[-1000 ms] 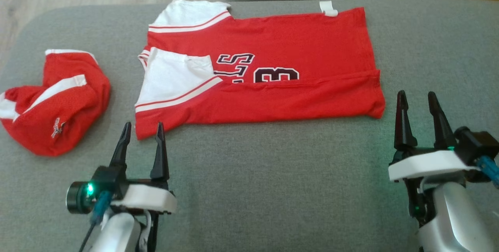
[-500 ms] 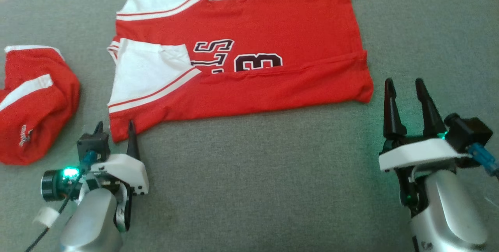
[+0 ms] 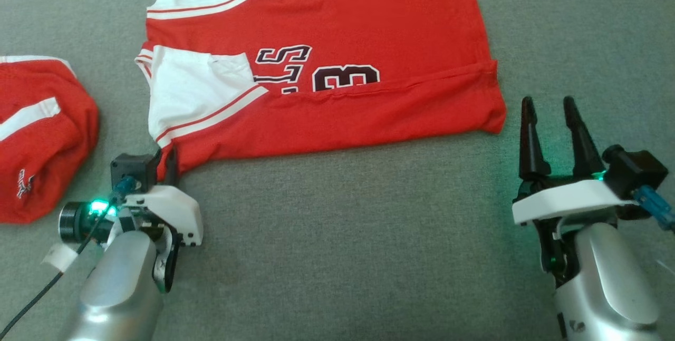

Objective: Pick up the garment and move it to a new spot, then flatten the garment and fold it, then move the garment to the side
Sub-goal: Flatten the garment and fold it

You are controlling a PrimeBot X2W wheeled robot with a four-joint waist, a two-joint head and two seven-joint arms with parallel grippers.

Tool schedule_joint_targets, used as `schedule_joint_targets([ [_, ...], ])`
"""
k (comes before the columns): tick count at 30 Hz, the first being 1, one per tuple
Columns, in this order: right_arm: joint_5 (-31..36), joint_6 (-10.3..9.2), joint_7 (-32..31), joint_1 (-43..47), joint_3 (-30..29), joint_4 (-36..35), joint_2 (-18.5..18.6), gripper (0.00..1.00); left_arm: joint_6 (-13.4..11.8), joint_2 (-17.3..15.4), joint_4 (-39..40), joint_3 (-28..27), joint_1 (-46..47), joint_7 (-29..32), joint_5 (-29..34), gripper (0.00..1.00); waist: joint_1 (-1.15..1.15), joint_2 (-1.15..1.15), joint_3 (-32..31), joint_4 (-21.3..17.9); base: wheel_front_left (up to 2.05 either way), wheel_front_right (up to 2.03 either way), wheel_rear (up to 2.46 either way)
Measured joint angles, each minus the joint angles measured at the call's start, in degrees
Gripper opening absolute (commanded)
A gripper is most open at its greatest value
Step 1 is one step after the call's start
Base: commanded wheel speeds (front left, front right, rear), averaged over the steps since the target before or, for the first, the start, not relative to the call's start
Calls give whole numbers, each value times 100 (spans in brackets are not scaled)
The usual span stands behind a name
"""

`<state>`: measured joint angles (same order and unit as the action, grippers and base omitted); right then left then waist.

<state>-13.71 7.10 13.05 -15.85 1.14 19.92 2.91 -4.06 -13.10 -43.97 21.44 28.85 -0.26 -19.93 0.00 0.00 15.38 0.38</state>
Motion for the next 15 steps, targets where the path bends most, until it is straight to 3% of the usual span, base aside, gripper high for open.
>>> schedule_joint_targets([
  [9,-328,0,-754,-368,-163,1123,1,100,-97,-8,491,198,-4,-749,235,0,0,0,-57,201,0,0,0],
  [15,-1350,0,-945,-950,183,2181,18,100,-64,-80,847,443,22,-817,436,0,0,0,-57,332,0,0,0],
])
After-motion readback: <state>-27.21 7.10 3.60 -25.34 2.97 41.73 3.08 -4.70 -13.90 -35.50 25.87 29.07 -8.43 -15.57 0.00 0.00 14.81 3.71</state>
